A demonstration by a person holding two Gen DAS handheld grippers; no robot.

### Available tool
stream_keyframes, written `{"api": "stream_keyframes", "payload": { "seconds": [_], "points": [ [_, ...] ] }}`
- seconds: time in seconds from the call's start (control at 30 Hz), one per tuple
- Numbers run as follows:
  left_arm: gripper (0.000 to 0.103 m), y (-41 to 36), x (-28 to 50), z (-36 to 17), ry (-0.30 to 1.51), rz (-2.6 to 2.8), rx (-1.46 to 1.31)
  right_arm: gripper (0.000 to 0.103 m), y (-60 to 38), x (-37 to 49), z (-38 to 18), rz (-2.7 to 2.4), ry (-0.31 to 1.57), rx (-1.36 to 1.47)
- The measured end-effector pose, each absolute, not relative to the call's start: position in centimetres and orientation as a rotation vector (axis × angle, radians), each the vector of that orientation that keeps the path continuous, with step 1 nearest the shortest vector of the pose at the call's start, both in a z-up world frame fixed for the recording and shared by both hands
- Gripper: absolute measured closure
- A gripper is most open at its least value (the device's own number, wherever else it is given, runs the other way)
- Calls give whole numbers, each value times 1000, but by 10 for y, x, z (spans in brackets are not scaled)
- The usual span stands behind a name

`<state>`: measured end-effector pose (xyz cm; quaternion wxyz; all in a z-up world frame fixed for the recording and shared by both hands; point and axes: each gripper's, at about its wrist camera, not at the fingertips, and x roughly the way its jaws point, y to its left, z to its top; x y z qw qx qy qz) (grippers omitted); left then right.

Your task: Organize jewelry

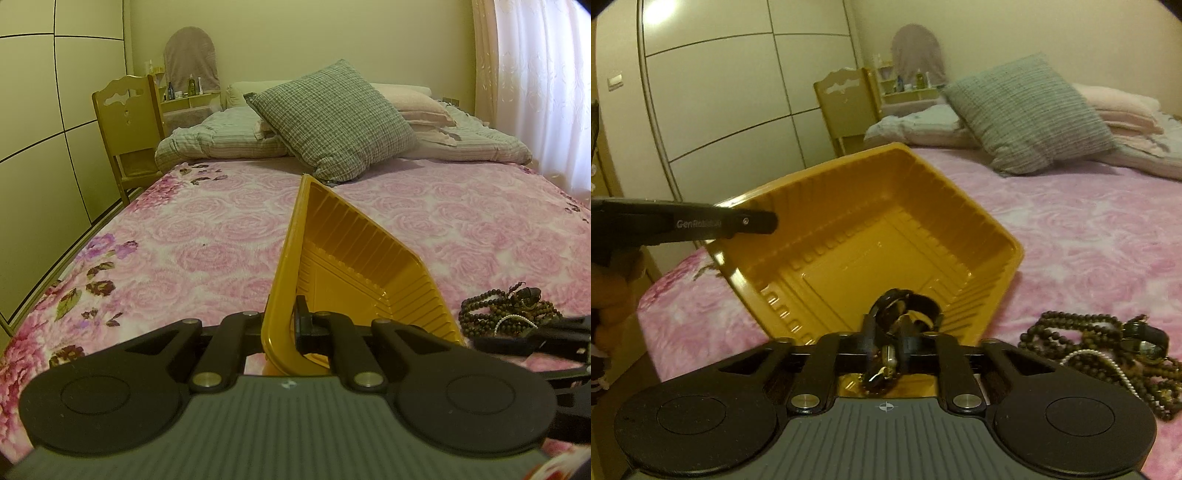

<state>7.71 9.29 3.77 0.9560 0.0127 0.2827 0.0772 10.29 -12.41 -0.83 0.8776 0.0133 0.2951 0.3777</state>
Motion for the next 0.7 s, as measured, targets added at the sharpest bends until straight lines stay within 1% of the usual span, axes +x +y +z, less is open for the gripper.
{"api": "stream_keyframes", "payload": {
  "seconds": [0.03, 0.1, 0.23, 0.47, 0.7],
  "points": [
    [96, 93, 77, 37, 573, 157, 25, 43, -128, 103, -8, 770, 606, 37],
    [96, 93, 77, 37, 573, 157, 26, 43, -139, 102, -7, 728, 583, 61],
    [96, 93, 77, 37, 572, 156, 26, 43, -166, 98, -10, 596, 566, -5],
    [96, 93, 77, 37, 574, 157, 25, 43, -223, 101, -29, 392, 617, -8],
    [96, 93, 77, 37, 573, 158, 27, 43, -259, 104, -35, 286, 630, -24]
  ]
}}
